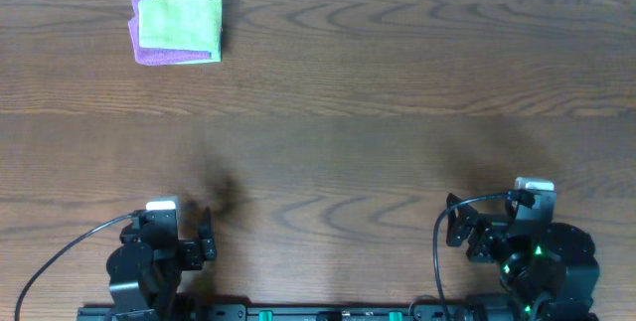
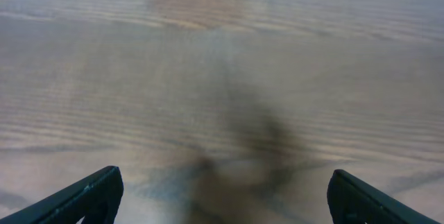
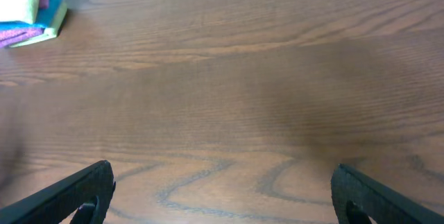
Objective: Fold the cloth
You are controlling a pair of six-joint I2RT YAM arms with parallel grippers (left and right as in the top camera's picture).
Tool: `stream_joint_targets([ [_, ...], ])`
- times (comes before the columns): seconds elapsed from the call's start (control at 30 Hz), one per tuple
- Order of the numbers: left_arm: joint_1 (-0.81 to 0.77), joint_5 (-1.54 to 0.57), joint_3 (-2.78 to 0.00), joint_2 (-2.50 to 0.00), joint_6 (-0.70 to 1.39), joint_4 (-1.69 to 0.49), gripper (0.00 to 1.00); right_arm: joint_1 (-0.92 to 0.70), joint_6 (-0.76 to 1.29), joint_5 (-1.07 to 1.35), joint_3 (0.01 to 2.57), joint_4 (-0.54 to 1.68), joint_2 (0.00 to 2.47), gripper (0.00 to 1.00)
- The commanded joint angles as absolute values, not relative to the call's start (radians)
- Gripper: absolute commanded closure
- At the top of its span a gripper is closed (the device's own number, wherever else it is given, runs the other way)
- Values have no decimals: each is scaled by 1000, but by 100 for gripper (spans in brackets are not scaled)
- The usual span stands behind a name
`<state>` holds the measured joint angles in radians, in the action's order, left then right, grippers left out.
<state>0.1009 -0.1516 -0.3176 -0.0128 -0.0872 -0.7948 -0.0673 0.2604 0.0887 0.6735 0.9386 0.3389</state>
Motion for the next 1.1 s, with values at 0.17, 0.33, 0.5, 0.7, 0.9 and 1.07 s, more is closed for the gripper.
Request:
stream_joint_targets([
  [0.17,88,-128,-244,-4,-81,-812,5,-59,276,79,672,939,335,1],
  [0.33,72,-122,-231,-4,-75,-831,5,-59,276,79,672,939,335,1],
  [0.5,54,-122,-231,-4,-75,-889,5,-59,276,79,672,939,335,1],
  [0.7,49,-122,-231,-4,-75,-889,5,-59,276,79,672,939,335,1],
  [0.9,49,-123,-231,-4,-75,-889,5,-59,276,79,672,939,335,1],
  [1.07,49,-123,-231,-4,-75,-889,5,-59,276,79,672,939,335,1],
])
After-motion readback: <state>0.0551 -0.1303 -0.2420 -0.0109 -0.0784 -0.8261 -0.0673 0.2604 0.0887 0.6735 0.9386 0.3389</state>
